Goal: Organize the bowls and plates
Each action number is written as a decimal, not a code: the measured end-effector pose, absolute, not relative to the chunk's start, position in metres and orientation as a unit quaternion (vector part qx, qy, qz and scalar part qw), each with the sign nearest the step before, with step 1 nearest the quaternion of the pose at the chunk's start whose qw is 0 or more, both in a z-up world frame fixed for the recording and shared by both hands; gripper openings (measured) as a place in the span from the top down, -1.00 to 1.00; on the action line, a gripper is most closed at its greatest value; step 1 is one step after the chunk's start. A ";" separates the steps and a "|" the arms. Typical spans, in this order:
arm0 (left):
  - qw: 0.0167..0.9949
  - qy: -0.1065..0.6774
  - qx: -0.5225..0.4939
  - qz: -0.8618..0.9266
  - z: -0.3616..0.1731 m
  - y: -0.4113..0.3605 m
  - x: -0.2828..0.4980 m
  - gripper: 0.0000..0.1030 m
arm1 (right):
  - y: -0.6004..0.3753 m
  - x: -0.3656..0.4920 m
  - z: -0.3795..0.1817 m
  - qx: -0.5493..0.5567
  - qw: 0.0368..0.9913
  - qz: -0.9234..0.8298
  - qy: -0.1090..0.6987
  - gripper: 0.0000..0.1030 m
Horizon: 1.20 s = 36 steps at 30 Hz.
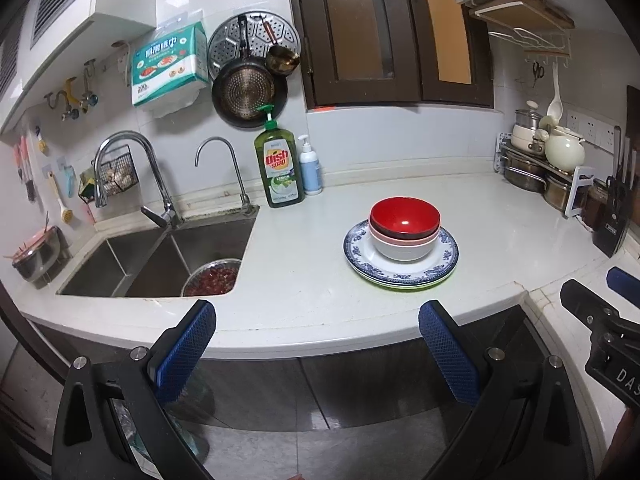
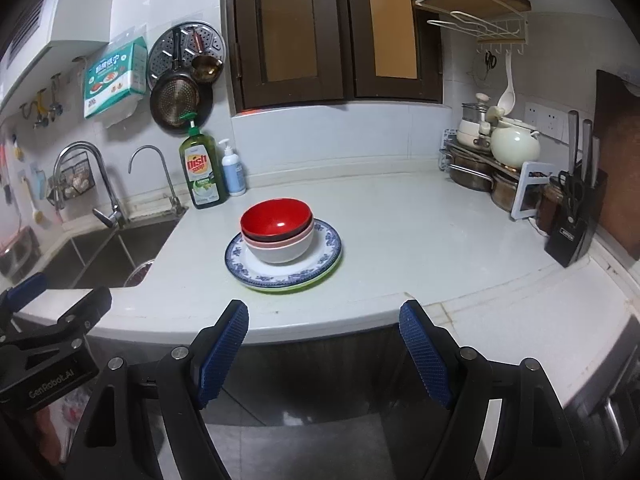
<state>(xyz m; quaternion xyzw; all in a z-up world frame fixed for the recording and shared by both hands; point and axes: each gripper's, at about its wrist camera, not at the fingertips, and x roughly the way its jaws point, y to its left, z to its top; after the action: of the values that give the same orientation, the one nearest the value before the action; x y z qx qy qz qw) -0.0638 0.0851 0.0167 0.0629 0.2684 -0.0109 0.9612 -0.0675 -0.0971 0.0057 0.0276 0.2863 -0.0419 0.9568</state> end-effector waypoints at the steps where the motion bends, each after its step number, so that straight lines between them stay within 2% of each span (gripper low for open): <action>1: 0.962 0.266 0.066 -0.012 0.017 0.087 -0.067 -1.00 | -0.095 -0.071 0.006 0.025 0.958 -0.043 0.284 -0.53; 12: 0.967 0.243 0.070 -0.016 0.026 0.105 -0.092 -1.00 | -0.078 -0.097 0.010 0.028 0.960 -0.045 0.274 -0.53; 36: 0.968 0.238 0.069 -0.037 0.029 0.107 -0.092 -1.00 | -0.077 -0.112 0.016 0.023 0.962 -0.057 0.265 -0.53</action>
<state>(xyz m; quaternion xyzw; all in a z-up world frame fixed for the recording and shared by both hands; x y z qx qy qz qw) -0.0924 0.1066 0.0290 0.0692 0.2382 -0.0367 0.9680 -0.1116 -0.0772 0.0163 0.0226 0.2655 -0.0573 0.9621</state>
